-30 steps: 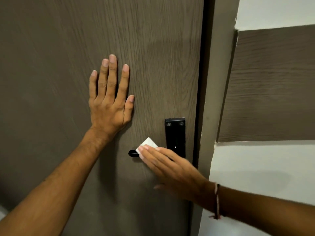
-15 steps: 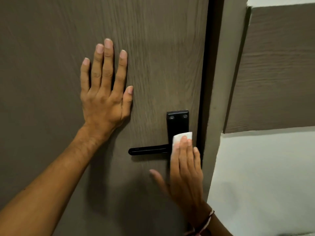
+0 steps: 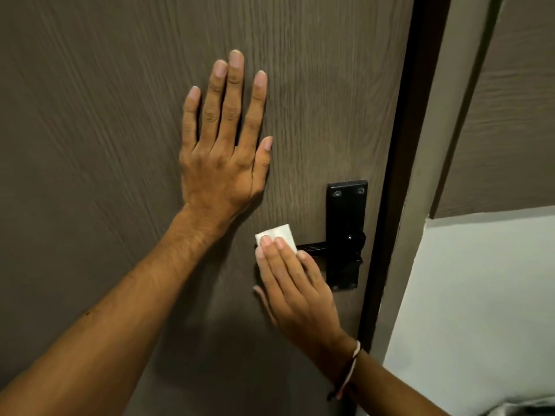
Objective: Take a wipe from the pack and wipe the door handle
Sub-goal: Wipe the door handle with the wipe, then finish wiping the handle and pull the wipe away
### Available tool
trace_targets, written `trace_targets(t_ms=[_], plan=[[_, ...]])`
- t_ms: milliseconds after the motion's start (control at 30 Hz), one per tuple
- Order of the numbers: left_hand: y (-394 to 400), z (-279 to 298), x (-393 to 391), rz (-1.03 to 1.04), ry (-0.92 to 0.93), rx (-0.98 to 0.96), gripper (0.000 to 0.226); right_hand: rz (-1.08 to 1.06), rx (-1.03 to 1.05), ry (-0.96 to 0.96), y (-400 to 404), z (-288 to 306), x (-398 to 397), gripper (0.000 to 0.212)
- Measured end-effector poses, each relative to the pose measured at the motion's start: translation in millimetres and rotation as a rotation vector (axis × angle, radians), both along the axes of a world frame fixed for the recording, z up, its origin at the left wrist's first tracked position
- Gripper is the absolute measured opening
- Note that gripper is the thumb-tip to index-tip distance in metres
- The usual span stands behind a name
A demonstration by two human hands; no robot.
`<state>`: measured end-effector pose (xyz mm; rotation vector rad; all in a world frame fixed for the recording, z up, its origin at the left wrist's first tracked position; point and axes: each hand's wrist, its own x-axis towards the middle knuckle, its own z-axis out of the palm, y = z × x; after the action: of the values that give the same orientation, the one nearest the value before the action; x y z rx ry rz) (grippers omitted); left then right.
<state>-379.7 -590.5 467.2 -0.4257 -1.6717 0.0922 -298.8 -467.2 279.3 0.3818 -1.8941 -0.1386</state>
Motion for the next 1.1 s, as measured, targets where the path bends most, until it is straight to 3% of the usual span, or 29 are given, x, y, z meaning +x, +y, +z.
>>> trace_targets(t_ms=[67,233,367,500,533,633,700,767,833,867,933,1000,1100], plan=[[-2,1,0,0.002,0.001,-0.005,0.062,0.05,0.063,0.08,3,6,1,0.065],[-3,4,4,0.015,-0.017,-0.016,0.063,0.256,0.215,0.069,27,44,7,0.042],[6,17,36,0.072,-0.091,-0.019,0.063,0.481,0.322,-0.154,54,71,25,0.038],[16,23,66,0.021,-0.218,-0.051,0.057,0.687,0.366,-0.66,54,46,47,0.038],[11,22,75,-0.058,-0.288,-0.009,0.055,0.7,0.285,-0.731,49,35,55,0.036],[7,-15,122,-0.366,-0.544,0.329,0.049,0.649,-0.299,-1.037,65,7,96,0.039],[17,-58,168,-0.513,-0.769,0.704,0.038,0.557,-0.762,-1.175,85,0,125,0.036],[85,-111,214,-0.597,-1.069,1.18,0.01,0.608,-1.259,-1.174,150,-12,159,0.029],[156,-161,248,-0.685,-1.375,1.67,0.026,0.637,-1.641,-1.225,211,-28,190,0.029],[193,-182,268,-0.7,-1.539,1.801,0.024,0.618,-1.754,-1.272,243,-34,208,0.03],[263,-220,300,-0.677,-1.809,1.808,0.035,0.555,-1.867,-1.34,305,-47,231,0.029],[338,-251,328,-0.611,-1.933,1.823,0.042,0.51,-1.896,-1.416,378,-65,250,0.028],[434,-309,351,-0.451,-1.972,1.887,0.018,0.314,-1.986,-1.411,483,-117,271,0.028]])
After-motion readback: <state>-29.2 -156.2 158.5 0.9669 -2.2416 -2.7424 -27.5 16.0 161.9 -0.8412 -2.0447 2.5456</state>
